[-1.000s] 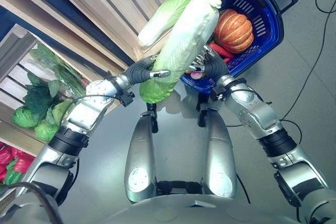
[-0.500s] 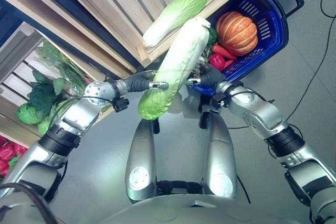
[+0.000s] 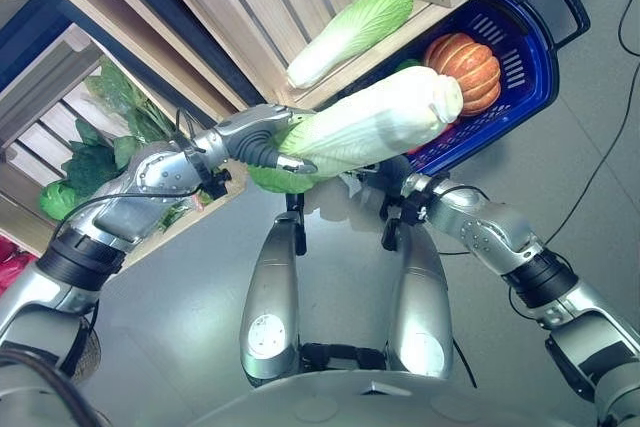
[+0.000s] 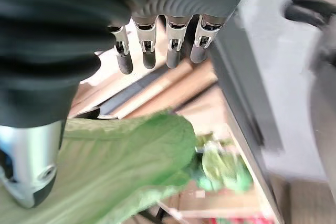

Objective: Pick up fruits and vegetables into the basket

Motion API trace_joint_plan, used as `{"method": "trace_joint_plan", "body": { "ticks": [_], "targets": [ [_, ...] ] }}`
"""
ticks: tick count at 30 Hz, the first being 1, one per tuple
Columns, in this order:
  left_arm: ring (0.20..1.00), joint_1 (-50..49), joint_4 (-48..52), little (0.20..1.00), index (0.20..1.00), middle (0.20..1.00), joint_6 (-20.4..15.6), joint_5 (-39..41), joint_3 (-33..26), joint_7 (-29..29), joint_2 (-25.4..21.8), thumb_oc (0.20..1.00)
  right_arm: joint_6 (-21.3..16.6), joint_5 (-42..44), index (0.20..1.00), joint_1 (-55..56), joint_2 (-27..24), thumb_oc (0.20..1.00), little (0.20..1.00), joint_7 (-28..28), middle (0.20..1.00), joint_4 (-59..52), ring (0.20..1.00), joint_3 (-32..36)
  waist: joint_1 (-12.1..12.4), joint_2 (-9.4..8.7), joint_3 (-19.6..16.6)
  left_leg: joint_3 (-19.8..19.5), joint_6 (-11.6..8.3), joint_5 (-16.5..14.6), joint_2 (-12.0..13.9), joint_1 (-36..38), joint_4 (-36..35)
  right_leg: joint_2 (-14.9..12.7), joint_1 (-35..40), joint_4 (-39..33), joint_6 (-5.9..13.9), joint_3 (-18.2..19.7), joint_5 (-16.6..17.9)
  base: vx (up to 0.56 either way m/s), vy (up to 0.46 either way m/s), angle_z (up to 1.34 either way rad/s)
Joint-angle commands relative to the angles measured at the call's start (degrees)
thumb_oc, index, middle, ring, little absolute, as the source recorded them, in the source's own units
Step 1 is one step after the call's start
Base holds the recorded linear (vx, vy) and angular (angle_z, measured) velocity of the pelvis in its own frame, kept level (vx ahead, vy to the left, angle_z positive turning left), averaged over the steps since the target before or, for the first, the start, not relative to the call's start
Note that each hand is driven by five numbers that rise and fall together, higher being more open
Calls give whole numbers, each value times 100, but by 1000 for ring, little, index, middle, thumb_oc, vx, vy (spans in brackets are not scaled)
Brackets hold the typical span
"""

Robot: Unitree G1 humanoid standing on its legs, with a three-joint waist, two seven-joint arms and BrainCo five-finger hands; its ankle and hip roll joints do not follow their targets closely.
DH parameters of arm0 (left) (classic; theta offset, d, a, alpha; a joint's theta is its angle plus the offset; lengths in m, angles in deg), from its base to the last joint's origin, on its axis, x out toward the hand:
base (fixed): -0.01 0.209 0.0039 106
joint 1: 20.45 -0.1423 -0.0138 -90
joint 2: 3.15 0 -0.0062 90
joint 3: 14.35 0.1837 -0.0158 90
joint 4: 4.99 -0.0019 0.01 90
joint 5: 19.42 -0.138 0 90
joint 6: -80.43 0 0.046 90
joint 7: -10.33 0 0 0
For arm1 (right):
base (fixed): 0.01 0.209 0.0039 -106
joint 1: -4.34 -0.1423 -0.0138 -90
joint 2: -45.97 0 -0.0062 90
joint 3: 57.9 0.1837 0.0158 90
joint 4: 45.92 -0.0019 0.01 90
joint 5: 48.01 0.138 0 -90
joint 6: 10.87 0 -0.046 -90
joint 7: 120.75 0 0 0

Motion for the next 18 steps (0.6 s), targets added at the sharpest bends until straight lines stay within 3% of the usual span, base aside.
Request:
{"method": "trace_joint_plan", "body": {
  "ticks": [1, 5, 9, 13, 18],
  "targets": [
    [200, 26, 962, 200, 200, 200, -437, 148, 288, -18, 321, 200, -301, 185, 1000, -575, 684, 1000, 1000, 530, 1000, -1446, 1000, -361, -102, -222, -160, 455, 464, 72, -243, -25, -323, 47, 465, -191, 424, -93, -333, 0, 0, 0],
    [200, -71, 860, 200, 200, 200, -405, 315, 331, 80, 335, 200, -351, 121, 1000, -589, 602, 1000, 1000, 776, 1000, -1585, 1000, -362, -110, -224, -160, 463, 465, 69, -244, -28, -317, 50, 483, -200, 422, -104, -347, -8, 4, 0],
    [200, -236, 863, 200, 200, 200, -435, 556, 244, 21, 370, 200, -562, -464, 1000, -593, 460, 1000, 1000, 411, 1000, -1698, 1000, -187, -118, -226, -160, 472, 459, 70, -240, -7, -311, 53, 519, -200, 425, -110, -351, 0, 0, 0],
    [200, -454, 882, 200, 200, 200, -562, 764, 16, -11, 475, 200, -614, -485, 1000, -496, 248, 1000, 1000, 16, 1000, -1584, 1000, 372, -170, -231, -160, 509, 468, 34, -218, 33, -289, 65, 546, -169, 404, -102, -383, -3, 15, 0],
    [200, -716, 937, 200, 200, 200, -677, 929, -370, -100, 533, 200, -709, -286, 1000, -91, 102, 1000, 1000, 4, 1000, -1429, 1000, 1167, -237, -295, -160, 515, 466, -14, -211, 91, -290, 97, 613, -197, 411, -68, -387, 0, 0, 0]
  ]
}}
